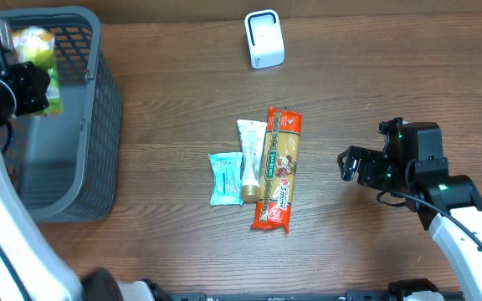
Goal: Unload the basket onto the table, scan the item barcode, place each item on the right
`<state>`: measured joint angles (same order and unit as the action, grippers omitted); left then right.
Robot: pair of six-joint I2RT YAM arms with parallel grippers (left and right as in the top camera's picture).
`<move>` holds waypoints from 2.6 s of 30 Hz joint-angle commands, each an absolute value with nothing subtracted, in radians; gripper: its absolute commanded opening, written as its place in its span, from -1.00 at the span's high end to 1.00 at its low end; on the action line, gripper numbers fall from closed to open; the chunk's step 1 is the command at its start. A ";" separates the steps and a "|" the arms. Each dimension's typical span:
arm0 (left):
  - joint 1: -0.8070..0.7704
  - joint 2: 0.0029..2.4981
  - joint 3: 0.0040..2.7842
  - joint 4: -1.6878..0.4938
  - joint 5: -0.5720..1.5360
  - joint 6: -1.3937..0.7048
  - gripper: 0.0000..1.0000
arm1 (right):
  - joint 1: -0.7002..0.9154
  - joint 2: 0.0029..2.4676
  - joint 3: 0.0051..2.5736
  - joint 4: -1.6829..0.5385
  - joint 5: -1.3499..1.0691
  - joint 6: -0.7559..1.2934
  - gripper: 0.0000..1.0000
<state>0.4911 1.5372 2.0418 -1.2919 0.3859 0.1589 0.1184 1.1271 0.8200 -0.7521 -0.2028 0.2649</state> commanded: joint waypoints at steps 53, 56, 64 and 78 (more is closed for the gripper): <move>-0.152 1.470 0.934 -0.598 0.289 -0.296 -0.19 | 0.117 1.124 0.842 -0.746 -0.204 0.254 -1.00; -0.151 1.470 1.065 -0.731 0.292 -0.263 -0.27 | 0.117 1.124 0.842 -0.740 -0.204 0.254 -1.00; -0.151 1.469 1.493 -1.102 0.282 -0.194 -0.40 | 0.117 1.124 0.843 -0.698 -0.236 0.294 -1.00; -0.151 1.469 2.064 -1.375 0.038 -0.149 -1.00 | 0.212 1.154 1.025 -0.831 -0.397 0.310 -0.83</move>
